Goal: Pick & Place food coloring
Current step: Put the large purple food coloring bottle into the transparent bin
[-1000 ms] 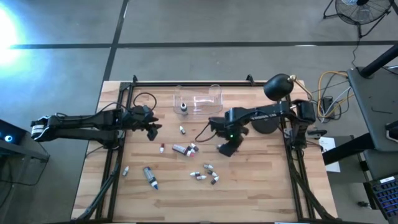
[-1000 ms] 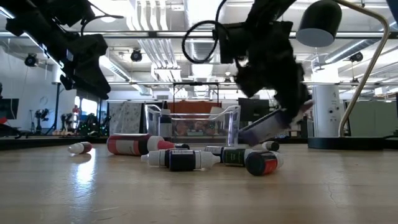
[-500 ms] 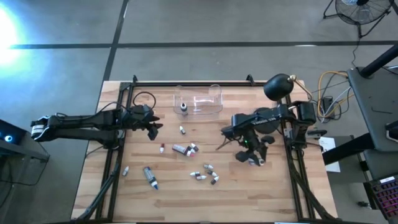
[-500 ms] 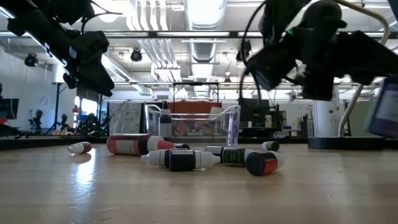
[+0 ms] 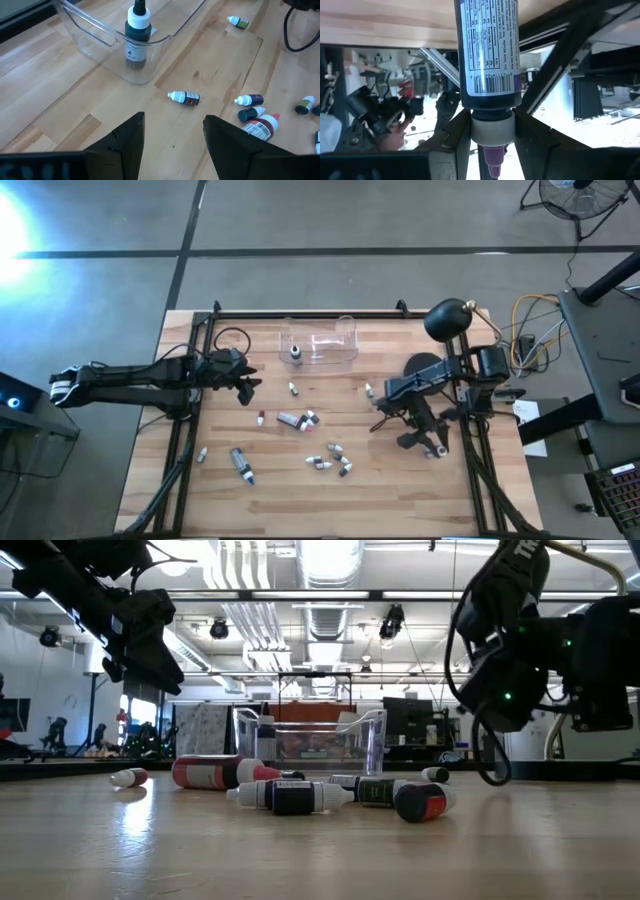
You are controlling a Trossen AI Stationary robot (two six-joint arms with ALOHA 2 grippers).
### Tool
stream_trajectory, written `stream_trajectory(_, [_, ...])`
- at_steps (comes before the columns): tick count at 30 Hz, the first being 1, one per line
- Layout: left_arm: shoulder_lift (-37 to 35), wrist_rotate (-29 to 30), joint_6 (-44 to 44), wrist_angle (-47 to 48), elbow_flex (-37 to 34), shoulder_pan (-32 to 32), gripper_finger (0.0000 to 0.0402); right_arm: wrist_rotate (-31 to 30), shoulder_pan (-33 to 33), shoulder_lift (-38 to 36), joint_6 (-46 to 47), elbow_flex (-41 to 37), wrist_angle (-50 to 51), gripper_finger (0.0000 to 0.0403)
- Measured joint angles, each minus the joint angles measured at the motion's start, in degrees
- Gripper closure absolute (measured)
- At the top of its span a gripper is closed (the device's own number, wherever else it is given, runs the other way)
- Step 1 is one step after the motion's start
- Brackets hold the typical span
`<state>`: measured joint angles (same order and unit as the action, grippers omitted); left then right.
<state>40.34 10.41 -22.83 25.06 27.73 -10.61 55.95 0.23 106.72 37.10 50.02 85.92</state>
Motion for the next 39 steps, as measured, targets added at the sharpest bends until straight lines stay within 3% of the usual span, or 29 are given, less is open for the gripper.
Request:
stream_trajectory(9, [0.0,0.0,0.0,0.0,0.0,0.0,0.0225,1.2,0.0,0.0,3.0,-1.4,-6.6,0.0282])
stream_trajectory(21, [0.0,0.0,0.5,0.1,0.0,0.0,0.0225,0.8,0.0,-0.1,3.0,-1.2,-7.3,0.0221])
stream_trajectory(32, [0.0,0.0,1.2,0.1,0.0,0.0,0.0225,-9.3,0.0,-0.4,3.1,5.7,-7.0,0.018])
stream_trajectory(39, [0.0,0.0,1.2,0.1,0.0,0.0,0.0225,-18.2,0.0,-2.4,8.7,12.3,-6.2,0.0158])
